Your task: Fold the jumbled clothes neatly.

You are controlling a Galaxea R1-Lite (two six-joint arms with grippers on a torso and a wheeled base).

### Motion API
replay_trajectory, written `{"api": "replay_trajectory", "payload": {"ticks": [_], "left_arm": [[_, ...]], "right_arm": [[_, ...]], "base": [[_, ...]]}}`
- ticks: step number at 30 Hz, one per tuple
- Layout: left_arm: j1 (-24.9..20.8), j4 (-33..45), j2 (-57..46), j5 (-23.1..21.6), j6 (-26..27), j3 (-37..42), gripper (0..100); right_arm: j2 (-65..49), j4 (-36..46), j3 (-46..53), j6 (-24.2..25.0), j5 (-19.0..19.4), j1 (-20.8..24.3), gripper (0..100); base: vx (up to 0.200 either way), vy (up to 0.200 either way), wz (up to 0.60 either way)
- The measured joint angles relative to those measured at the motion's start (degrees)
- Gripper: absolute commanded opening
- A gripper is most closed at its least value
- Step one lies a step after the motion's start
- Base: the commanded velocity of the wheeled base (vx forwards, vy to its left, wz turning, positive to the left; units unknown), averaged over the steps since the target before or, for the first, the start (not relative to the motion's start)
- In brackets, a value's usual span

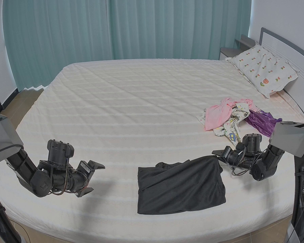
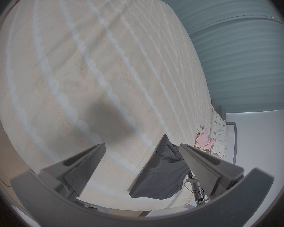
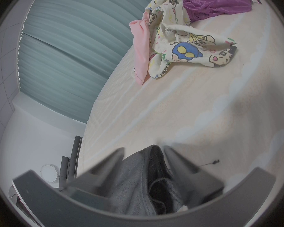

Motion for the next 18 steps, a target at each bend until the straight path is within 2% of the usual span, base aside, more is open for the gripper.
{"api": "replay_trajectory", "payload": {"ticks": [7,14,18], "left_arm": [[-0.6,-0.1,0.3,0.3,0.0,-0.4,100],[-2.2,-0.2,0.5,-0.2,-0.4,-0.6,100],[-2.9,-0.2,0.6,-0.2,-0.5,-0.8,100]], "right_arm": [[-3.4,-0.4,3.6,-0.7,0.6,-1.2,100],[-8.1,0.4,9.7,-5.1,0.8,-0.2,100],[-10.6,2.0,13.1,-6.8,0.8,1.6,100]], "base": [[0.0,0.0,0.0],[0.0,0.0,0.0],[-0.2,0.0,0.0]]}}
